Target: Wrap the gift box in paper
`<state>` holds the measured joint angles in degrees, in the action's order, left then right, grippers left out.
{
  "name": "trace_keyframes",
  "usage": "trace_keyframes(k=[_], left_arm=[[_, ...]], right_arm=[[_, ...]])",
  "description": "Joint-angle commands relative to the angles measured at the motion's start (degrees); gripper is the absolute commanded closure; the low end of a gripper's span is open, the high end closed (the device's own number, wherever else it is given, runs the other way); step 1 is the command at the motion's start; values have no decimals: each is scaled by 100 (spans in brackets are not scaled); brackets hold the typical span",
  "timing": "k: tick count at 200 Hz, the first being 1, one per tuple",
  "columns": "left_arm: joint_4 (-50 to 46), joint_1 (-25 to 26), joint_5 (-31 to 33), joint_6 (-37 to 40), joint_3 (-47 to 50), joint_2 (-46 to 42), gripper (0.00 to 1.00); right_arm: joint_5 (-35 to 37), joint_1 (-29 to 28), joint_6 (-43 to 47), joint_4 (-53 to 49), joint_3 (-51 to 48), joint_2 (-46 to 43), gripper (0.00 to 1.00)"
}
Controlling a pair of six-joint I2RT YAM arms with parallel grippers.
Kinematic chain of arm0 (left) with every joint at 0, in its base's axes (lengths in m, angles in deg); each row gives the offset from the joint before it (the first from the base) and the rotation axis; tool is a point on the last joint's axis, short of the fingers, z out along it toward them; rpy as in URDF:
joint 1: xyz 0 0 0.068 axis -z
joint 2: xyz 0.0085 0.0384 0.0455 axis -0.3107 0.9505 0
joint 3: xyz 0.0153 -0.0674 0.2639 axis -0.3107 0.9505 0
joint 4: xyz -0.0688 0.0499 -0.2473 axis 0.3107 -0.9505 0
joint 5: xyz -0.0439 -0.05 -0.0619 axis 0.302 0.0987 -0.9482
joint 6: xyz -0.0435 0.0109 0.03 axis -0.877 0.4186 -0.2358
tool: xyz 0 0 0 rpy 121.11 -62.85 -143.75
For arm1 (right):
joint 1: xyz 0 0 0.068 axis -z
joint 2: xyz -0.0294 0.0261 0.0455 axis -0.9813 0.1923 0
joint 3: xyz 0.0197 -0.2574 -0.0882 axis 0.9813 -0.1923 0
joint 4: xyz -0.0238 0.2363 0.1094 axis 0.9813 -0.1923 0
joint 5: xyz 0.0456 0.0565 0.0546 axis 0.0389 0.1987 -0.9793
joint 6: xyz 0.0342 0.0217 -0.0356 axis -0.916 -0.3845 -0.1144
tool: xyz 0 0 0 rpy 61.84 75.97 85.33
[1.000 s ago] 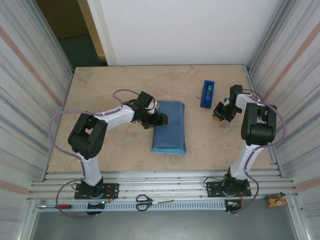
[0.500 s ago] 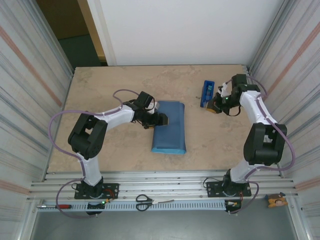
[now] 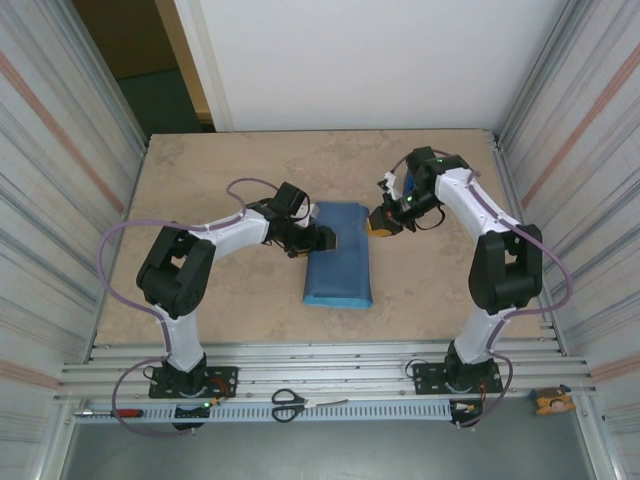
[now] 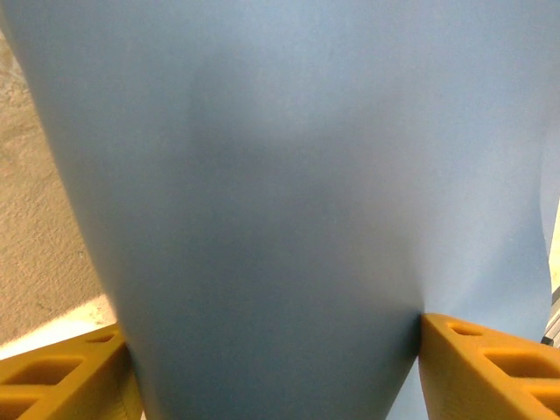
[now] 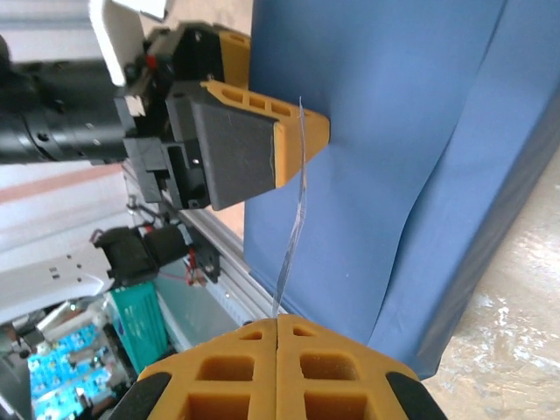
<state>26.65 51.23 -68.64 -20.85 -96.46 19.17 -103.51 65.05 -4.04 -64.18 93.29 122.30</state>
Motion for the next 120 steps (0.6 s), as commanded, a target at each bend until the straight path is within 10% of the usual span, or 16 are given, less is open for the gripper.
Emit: trace_keyframes(k=[1,120], left_arm=[[-634,220,466,166,310,682,25],[-612,232,466,156,316,682,25]], right_arm=[[-155,-161,326,-357,30,175,100],[177,-220,160,-24,-197,878,100]])
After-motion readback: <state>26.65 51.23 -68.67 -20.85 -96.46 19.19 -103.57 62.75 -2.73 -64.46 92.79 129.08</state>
